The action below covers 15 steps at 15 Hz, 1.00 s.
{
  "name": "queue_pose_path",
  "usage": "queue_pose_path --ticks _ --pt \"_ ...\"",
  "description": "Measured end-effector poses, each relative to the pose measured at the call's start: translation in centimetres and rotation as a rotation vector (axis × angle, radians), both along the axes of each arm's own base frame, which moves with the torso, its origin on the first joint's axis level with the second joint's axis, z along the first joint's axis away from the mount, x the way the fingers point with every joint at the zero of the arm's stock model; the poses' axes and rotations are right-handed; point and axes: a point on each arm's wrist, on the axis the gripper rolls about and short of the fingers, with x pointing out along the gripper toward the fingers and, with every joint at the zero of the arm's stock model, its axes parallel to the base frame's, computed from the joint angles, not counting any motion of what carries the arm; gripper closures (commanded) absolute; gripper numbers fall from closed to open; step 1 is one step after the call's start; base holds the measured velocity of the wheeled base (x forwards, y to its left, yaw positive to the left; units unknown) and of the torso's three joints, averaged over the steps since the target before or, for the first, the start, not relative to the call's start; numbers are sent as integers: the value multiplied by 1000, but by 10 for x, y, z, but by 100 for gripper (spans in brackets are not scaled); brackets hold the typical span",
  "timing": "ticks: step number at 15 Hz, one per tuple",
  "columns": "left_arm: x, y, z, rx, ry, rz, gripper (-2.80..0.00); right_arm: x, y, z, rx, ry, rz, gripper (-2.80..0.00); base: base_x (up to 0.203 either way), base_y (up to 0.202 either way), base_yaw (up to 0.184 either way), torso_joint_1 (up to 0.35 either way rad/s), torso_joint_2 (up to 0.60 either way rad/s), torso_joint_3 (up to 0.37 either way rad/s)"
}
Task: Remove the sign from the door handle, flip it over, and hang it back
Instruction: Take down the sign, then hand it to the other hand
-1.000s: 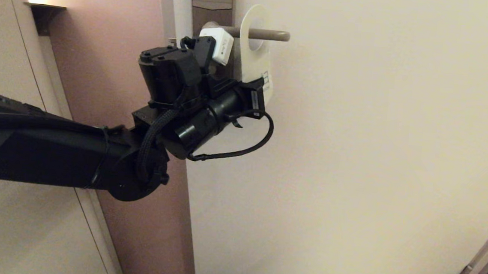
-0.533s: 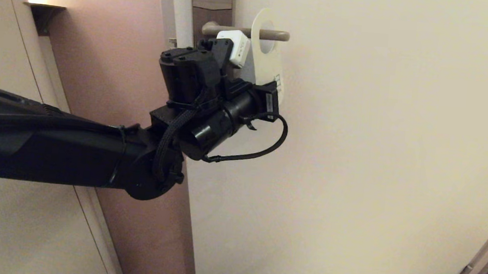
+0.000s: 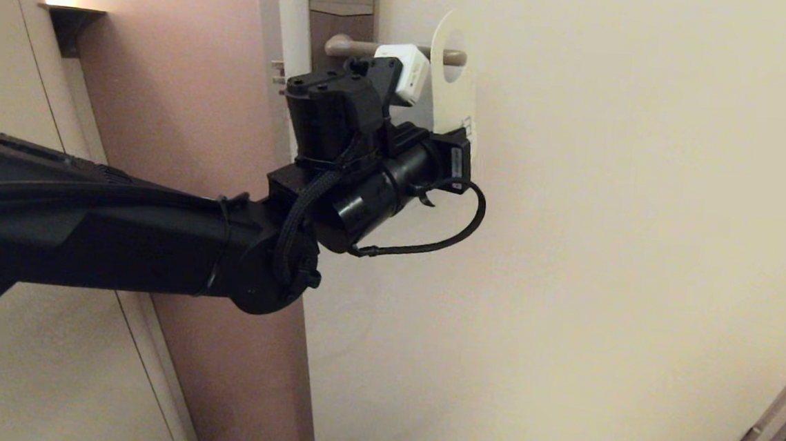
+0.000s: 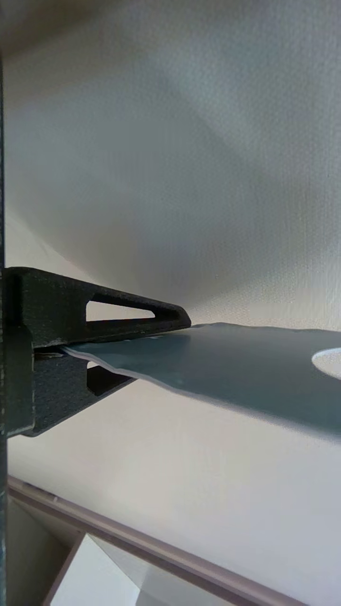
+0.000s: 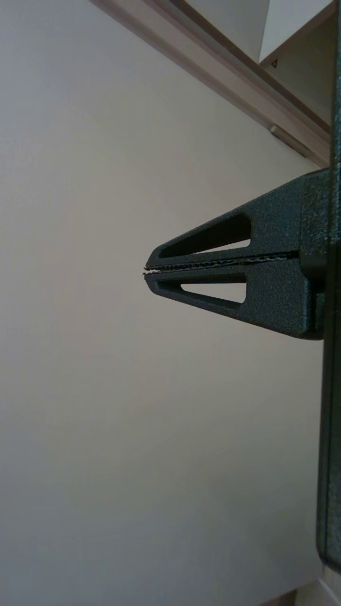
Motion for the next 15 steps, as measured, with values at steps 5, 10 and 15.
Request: queue_pose_path --ticks 5,10,15 --pt "-4 -15 -6 8 7 -37 0 0 0 0 0 0 -1 0 0 0 0 0 0 0" --pt "-12 -26 -10 17 13 -73 0 0 0 0 0 0 -1 0 0 0 0 0 0 0" --pt "-23 -25 -10 38 4 -226 0 0 0 0 0 0 -1 0 0 0 0 0 0 0"
